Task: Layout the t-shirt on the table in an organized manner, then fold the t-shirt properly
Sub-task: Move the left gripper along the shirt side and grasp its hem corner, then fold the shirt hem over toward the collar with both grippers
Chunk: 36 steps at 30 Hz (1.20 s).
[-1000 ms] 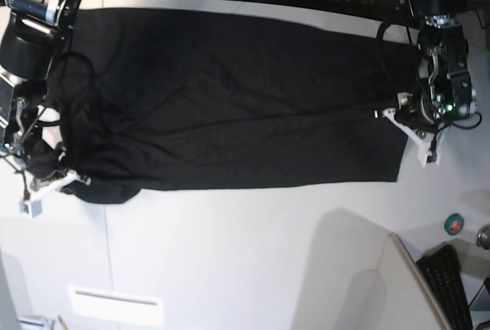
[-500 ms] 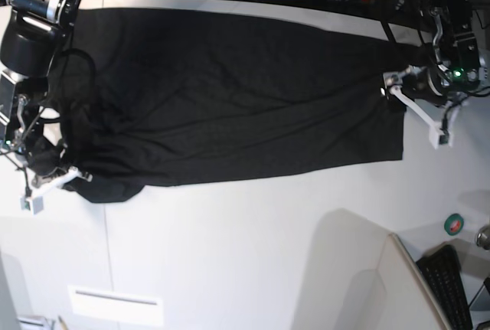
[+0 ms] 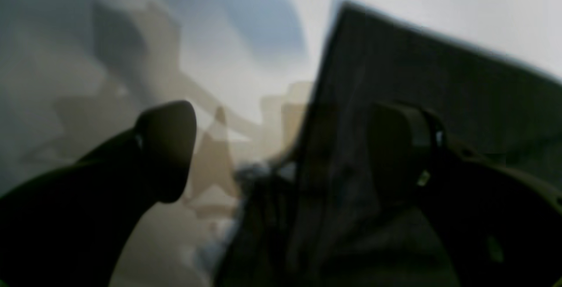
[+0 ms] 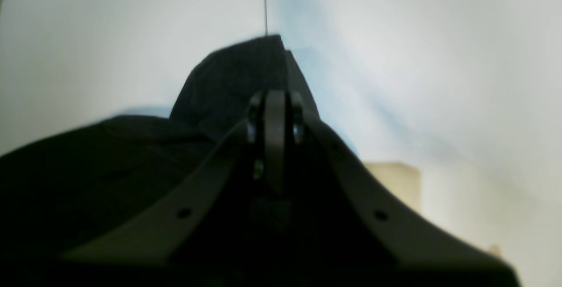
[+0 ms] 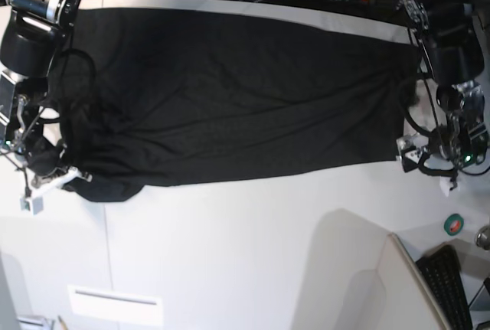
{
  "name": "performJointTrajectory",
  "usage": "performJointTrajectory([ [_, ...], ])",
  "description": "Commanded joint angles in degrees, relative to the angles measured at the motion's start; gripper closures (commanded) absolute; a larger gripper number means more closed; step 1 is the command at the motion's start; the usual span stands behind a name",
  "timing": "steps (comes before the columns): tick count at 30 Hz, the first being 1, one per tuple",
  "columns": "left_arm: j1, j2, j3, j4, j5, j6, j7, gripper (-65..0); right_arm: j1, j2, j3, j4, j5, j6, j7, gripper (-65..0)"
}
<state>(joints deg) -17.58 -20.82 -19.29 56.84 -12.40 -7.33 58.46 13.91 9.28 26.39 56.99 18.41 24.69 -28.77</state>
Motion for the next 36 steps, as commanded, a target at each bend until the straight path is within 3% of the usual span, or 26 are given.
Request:
performJointTrajectory([
  [1,-2.3,-1.1,1.8,-1.1,-0.5,0.0,-1.7,-57.1,1.4,0.9,0.1,1.0,0.9,0.5,1.0,0.0],
  [6,-5.8,-1.0,5.4,-9.1,-0.9,0.0,-7.6,-57.1,1.4,0.9,0.1,1.0,0.9,0.5,1.0,0.0],
  [21,-6.4,1.9,5.8,-16.3,-0.5,0.0,-15.8,-56.9,1.4,0.9,0.1,1.0,0.9,0.5,1.0,0.0],
  [26,-7.3,1.9,10.1,-22.2,-0.6,0.0,-19.4,-55.9,1.4,1.0,0.0,1.0,0.9,0.5,1.0,0.0],
  [28,-7.3,2.0,10.5,-22.8,-0.8,0.0,-20.3,-48.5,1.4,1.0,0.0,1.0,0.9,0.5,1.0,0.0],
  [35,-7.7,2.0,10.4,-21.1,-0.9,0.0,-20.6,-1.0,1.7,1.0,0.0,1.0,0.9,0.5,1.0,0.0],
  [36,-8.4,2.0,10.4,-20.2,-0.9,0.0,-20.6,0.0,1.9,1.0,0.0,0.8,0.9,0.5,1.1,0.0],
])
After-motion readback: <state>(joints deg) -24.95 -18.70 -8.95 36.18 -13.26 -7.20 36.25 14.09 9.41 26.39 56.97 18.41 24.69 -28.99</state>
